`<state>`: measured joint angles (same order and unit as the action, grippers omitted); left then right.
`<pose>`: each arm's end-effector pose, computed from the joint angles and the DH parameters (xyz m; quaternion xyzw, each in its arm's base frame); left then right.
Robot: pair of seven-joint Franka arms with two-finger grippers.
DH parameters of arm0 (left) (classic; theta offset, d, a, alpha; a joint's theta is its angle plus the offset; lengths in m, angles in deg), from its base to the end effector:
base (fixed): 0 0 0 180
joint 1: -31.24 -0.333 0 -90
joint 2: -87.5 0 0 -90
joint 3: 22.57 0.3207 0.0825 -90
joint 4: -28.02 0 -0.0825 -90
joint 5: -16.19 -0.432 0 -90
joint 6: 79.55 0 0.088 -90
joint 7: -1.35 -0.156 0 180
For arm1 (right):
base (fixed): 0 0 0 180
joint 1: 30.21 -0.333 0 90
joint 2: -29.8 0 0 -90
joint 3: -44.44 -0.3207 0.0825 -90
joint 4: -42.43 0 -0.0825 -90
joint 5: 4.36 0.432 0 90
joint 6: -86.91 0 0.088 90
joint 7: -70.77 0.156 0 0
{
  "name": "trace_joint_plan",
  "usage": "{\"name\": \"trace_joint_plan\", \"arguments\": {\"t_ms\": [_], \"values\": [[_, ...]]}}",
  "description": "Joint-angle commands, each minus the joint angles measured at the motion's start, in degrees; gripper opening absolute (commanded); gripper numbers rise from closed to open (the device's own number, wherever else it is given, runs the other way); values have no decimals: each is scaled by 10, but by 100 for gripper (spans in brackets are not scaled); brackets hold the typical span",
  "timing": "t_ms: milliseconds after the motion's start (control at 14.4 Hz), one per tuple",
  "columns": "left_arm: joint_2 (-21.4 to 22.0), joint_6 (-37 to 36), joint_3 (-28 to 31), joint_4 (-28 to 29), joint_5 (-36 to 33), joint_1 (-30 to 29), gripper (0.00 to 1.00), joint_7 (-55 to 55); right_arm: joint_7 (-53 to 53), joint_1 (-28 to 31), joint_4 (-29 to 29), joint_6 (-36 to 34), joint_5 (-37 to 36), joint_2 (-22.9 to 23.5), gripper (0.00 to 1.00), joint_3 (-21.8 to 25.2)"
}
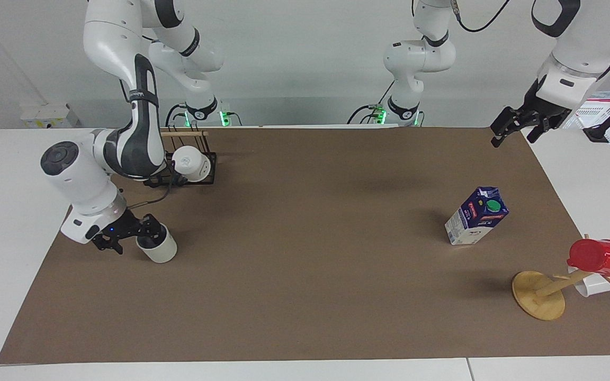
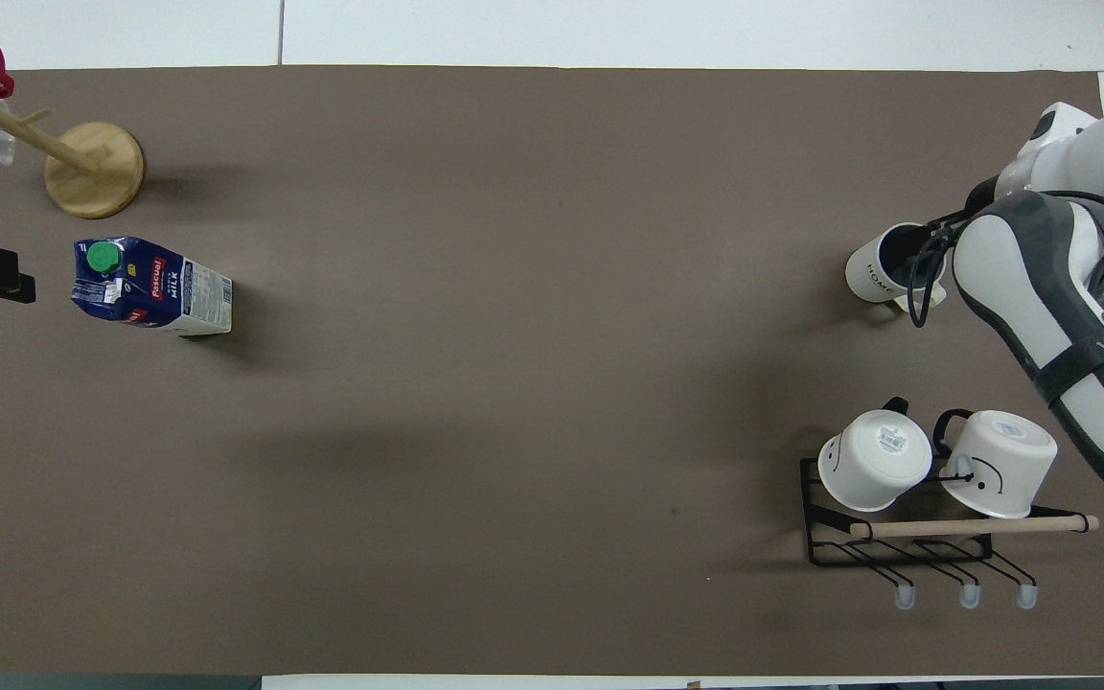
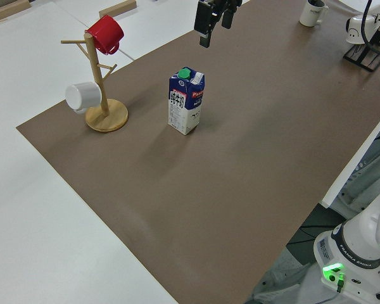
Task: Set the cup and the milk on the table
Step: 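Reach the right gripper to the dark mug and grasp it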
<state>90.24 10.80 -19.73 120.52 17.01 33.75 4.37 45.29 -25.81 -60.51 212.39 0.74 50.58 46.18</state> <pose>0.5883 0.0017 0.5865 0.9995 0.0292 0.0049 0.0085 0.6858 -0.0662 0.2794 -0.9890 -0.1440 -0.0235 0.0258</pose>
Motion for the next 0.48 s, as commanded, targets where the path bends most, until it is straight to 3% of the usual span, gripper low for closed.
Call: {"name": "trace_joint_plan", "arguments": {"t_ms": [0, 69, 139, 416], "values": [[20, 8, -2, 23, -8, -1, 100, -7, -32, 15, -22, 10, 17, -9, 33, -4], [20, 8, -2, 23, -8, -1, 100, -7, -32, 15, -20, 10, 17, -8, 7, -4], [20, 8, -2, 23, -8, -2, 100, -7, -32, 13, -20, 13, 17, -8, 0, -4], [20, 9, -2, 23, -8, -2, 100, -7, -2, 10, -2, 8, 17, -8, 0, -4]]}}
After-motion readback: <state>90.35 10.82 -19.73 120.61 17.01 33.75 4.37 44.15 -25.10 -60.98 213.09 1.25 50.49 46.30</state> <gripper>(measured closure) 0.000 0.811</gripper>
